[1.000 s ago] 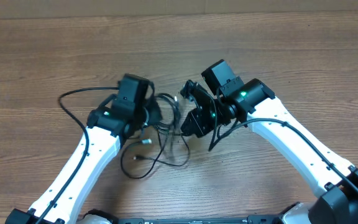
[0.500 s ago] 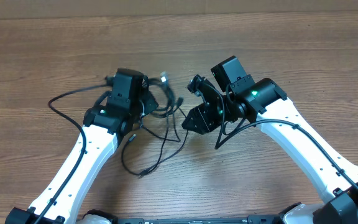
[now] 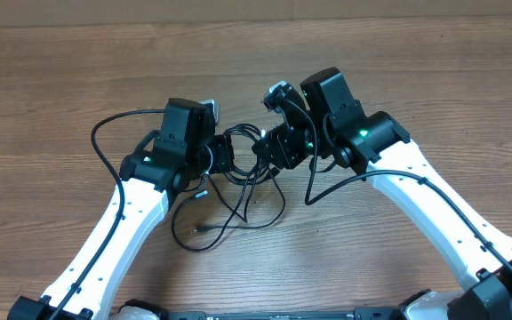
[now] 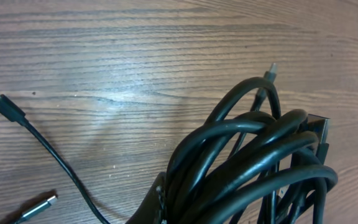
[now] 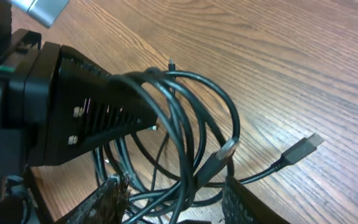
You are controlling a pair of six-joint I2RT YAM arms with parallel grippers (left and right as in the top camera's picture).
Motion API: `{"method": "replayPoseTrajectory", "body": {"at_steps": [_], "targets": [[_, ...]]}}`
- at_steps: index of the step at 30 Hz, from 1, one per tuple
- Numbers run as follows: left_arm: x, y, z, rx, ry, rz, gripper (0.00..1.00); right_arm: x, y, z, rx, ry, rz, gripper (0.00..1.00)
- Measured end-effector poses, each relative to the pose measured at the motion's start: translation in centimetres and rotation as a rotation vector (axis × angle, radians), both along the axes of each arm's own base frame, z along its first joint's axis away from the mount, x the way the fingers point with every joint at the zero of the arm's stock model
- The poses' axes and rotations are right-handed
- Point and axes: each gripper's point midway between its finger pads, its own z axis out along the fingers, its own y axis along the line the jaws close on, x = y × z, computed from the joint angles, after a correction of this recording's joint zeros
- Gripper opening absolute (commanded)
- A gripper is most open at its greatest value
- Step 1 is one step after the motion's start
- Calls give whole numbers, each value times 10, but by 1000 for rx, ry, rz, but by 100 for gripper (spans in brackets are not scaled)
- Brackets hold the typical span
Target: Untangle cables
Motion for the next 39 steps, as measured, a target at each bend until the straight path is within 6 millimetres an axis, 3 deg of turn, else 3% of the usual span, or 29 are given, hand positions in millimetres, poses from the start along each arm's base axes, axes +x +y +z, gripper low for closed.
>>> {"method": "replayPoseTrajectory", "body": {"at_steps": [5, 10, 18, 25, 34, 36, 39], "targets": [[-2, -8, 3, -18, -16, -64, 4, 8, -8, -4, -50, -29, -41, 42], [-5, -12, 4, -28, -20, -103, 4, 14, -14, -6, -85, -50, -72, 43], [-5, -13, 5, -34, -19, -107, 4, 1, -11, -9, -71, 2, -38, 42], [-2, -15, 7, -86, 8, -34, 4, -7, -3, -6, -26, 30, 2, 43], [7, -3, 6, -154, 89, 226, 4, -19, 1, -6, 20, 138, -23, 61], [9, -2, 7, -168, 89, 249, 4, -17, -2, -8, 5, 137, -44, 61], [10, -3, 8, -182, 93, 266, 4, -13, -6, -10, -16, 130, -71, 51]]}}
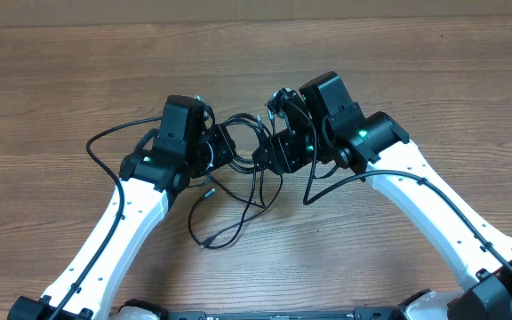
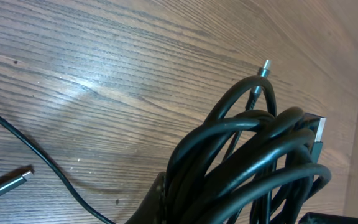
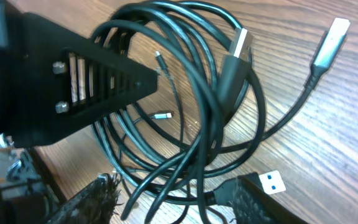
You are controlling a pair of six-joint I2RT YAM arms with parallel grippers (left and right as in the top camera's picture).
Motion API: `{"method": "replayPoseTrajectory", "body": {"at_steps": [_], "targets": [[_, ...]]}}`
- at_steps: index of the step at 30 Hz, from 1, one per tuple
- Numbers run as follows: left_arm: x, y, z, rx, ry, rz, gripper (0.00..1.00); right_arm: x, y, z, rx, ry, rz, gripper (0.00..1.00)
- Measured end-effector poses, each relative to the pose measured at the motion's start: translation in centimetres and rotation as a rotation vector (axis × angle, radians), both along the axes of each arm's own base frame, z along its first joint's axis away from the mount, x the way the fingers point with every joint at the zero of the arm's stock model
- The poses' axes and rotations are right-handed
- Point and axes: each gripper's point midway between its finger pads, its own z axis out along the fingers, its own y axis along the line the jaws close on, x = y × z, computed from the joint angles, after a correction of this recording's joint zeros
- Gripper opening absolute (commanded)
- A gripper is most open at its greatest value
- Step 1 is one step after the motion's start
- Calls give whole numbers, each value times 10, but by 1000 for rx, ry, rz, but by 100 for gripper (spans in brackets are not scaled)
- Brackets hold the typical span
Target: Untangle cables
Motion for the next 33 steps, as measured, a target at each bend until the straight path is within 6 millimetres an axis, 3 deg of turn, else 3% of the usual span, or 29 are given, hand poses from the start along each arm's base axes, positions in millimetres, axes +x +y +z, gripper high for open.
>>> {"method": "replayPoseTrajectory", "body": {"at_steps": [3, 10, 12, 15, 19, 22, 24, 29, 33], "targets": [[2, -1, 1, -10, -2, 11, 4, -1, -2, -2, -8, 11, -7, 45], [9, -5, 10, -38, -43, 9, 4, -8, 4, -1, 15, 31, 16, 22], [12, -7, 13, -50, -60, 3, 4, -14, 7, -5, 18, 48, 34, 15], [14, -9, 16, -58, -74, 0, 4, -28, 16, -9, 30, 79, 74, 12], [15, -9, 17, -59, -78, 0, 4, -47, 30, -8, 65, 116, 140, 12], [15, -9, 17, -59, -78, 0, 4, -57, 39, -7, 78, 123, 179, 23], [15, -9, 17, -56, -80, -3, 4, -59, 41, -7, 74, 115, 190, 25], [7, -6, 9, -20, -55, -33, 4, -42, 26, -8, 66, 110, 131, 27], [2, -5, 4, 17, -51, -75, 4, -22, 7, -9, 58, 101, 58, 37]]}}
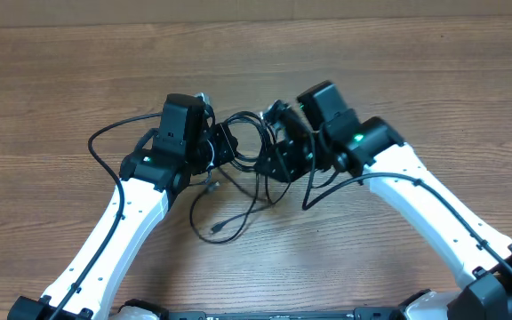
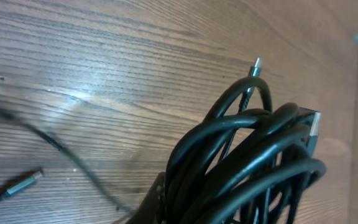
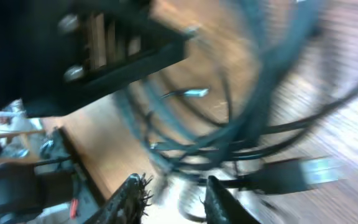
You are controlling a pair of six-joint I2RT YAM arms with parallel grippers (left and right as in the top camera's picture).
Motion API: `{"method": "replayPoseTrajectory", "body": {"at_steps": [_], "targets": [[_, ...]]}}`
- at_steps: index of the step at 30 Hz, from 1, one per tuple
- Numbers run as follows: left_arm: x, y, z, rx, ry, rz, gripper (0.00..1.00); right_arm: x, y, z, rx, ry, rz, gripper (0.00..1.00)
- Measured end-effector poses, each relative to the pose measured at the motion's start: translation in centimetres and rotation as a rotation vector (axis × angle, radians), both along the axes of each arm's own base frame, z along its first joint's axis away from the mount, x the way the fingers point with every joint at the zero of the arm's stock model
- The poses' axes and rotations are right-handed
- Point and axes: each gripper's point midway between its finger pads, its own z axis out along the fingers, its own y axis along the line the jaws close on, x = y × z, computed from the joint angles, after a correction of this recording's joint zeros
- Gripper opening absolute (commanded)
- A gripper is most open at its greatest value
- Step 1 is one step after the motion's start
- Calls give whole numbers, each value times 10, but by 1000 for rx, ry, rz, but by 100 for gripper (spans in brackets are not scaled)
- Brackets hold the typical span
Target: Untangle cables
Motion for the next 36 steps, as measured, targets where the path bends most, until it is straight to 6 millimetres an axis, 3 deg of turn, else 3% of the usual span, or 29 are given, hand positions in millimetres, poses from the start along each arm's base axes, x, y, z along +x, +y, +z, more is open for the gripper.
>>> {"method": "replayPoseTrajectory", "body": {"at_steps": [12, 28, 36], "targets": [[0, 0, 0, 33, -30, -47, 4, 22, -18, -10, -89, -76, -81, 40], [0, 1, -1, 79, -62, -100, 9, 18, -22, -17, -114, -66, -73, 45], [0, 5, -18, 112, -16, -95, 4, 23, -24, -18, -133, -91, -78, 49]]}}
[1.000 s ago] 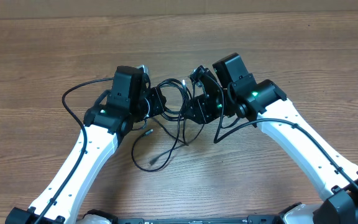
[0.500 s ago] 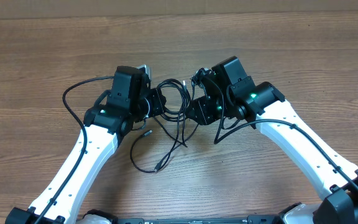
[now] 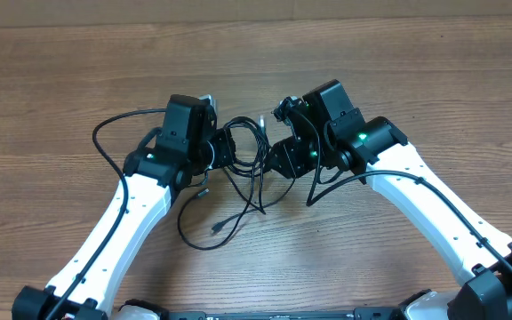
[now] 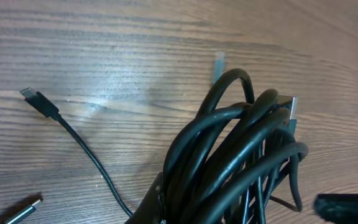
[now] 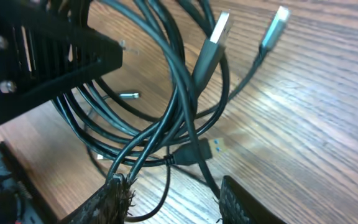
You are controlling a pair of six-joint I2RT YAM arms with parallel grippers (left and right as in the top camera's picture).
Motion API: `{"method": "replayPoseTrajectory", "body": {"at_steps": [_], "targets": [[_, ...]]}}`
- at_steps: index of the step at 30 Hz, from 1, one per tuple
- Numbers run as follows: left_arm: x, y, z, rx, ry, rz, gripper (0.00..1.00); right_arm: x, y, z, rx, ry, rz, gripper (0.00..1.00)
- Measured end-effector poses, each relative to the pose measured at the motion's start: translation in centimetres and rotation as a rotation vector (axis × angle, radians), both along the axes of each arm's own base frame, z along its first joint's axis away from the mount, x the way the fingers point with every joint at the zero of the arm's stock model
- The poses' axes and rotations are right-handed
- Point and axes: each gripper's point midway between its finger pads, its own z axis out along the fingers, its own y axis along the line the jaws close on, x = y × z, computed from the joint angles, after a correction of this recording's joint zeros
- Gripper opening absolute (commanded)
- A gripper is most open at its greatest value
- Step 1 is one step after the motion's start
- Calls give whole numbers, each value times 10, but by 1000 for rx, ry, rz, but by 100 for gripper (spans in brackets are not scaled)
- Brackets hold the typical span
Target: Untangle cables
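Note:
A bundle of black cables [image 3: 245,151] hangs between my two grippers above the wooden table [image 3: 398,80]. My left gripper [image 3: 223,151] is shut on the thick coil [image 4: 241,149], which fills the lower part of its view. My right gripper [image 5: 179,200] is open, its fingers [image 5: 114,200] wide apart. Two strands [image 5: 160,134] run down to its left finger, and a black USB plug [image 5: 197,151] lies just ahead of the gap. Two silver-tipped plugs [image 5: 219,31] stick up from the coil. In the overhead view the right gripper [image 3: 284,158] sits just right of the bundle.
One loose strand loops out left of the left arm [image 3: 100,142]. Another tail with a plug lies on the table in front [image 3: 213,229]. A USB-C plug [image 4: 39,101] and a silver plug [image 4: 23,211] rest on the wood beside the left gripper.
My right gripper has drawn back a little to the right, and its fingers stand wider apart. The coil in the left gripper has tilted, and the loose tail on the table has shifted left.
My left gripper was shut on the coil at every moment. At first my right gripper sat close with its fingers around some strands, then faced the loops and plugs. It then leaned in nearer with its jaws narrower. Now it is back to the right, open.

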Motion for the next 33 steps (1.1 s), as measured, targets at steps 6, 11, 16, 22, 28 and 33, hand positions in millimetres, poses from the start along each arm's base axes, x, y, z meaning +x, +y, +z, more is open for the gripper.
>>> {"method": "replayPoseTrajectory", "body": {"at_steps": [6, 11, 16, 22, 28, 33], "targets": [[-1, -12, 1, -45, -2, -58, 4, 8, 1, 3, 3, -39, -7, 50], [-2, -19, 6, -83, -11, -92, 4, 1, 7, 4, 38, -11, 19, 50], [0, -19, 10, -118, -15, -101, 4, -6, 10, 6, 63, 17, 40, 50], [11, 2, 11, -178, 35, 51, 4, -31, 22, 12, 155, 128, 112, 50], [18, -2, 17, -260, 64, 147, 4, -45, 47, 32, 292, 138, 217, 50], [22, -17, 28, -315, 44, 151, 4, -63, 68, 38, 316, 128, 297, 57]]}}
